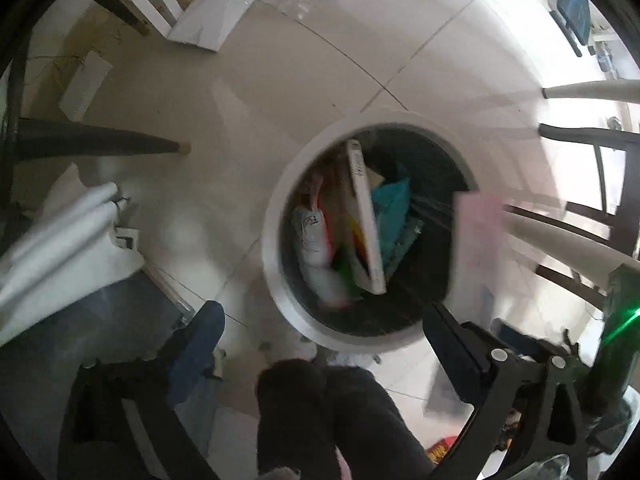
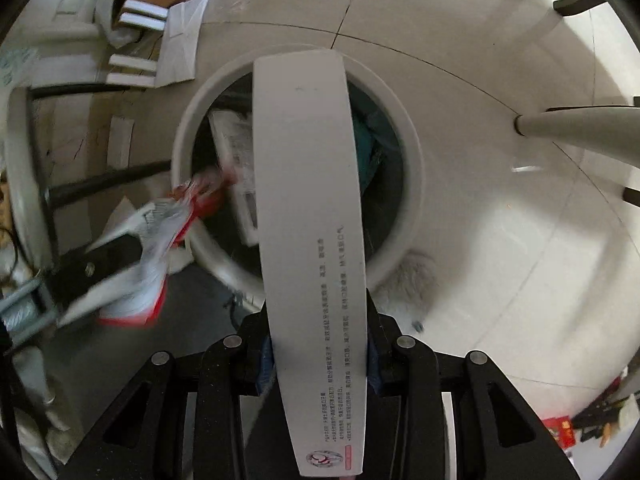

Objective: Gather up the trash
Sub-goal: 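Open left tool over the bin to drop the bag while right tool drops the box, then move both tools back up to the table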

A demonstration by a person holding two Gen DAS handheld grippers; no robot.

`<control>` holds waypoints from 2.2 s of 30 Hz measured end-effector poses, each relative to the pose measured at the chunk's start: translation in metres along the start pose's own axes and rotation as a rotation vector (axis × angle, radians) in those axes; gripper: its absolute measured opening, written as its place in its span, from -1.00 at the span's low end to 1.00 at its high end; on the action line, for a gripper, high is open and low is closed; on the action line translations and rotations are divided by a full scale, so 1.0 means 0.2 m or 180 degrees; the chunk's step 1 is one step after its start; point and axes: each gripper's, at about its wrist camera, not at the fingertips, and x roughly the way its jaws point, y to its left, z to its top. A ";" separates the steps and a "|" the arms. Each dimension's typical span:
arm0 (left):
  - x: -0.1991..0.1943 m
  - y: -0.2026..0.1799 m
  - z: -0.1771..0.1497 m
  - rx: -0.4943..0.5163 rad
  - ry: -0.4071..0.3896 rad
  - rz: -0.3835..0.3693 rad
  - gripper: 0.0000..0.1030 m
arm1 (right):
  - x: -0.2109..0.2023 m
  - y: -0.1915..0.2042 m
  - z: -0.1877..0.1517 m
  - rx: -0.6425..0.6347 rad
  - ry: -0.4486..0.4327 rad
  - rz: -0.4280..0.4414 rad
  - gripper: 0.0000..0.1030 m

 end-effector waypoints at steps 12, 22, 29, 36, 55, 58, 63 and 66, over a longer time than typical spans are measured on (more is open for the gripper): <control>-0.24 -0.05 -0.15 0.0208 -0.0444 0.0575 0.97 | -0.16 -0.03 -0.02 -0.0076 -0.0328 -0.0426 0.99; -0.48 -0.15 -0.32 0.0328 -0.0470 0.0613 0.97 | -0.40 0.00 -0.20 -0.0040 -0.0426 -0.0552 0.99; -0.74 -0.21 -0.48 0.0418 -0.0491 0.0570 0.97 | -0.70 0.07 -0.38 -0.0069 -0.0540 -0.0547 0.99; -1.07 -0.29 -0.64 0.0484 -0.0560 0.0493 0.97 | -1.10 0.13 -0.57 -0.0122 -0.0688 -0.0497 0.99; -1.98 -0.45 -0.92 0.0837 -0.0989 0.0379 0.97 | -2.18 0.37 -1.03 -0.0104 -0.0987 -0.0184 0.99; -2.09 -0.47 -0.90 0.0886 -0.1093 0.0307 0.97 | -2.30 0.42 -1.05 -0.0064 -0.1060 -0.0140 0.99; -2.27 -0.56 -0.78 0.0864 -0.1385 0.0357 0.97 | -2.55 0.48 -1.01 0.0025 -0.1326 0.0022 0.99; -2.40 -0.65 -0.64 0.0824 -0.1567 0.0358 0.97 | -2.72 0.47 -0.92 0.0123 -0.1487 0.0121 0.99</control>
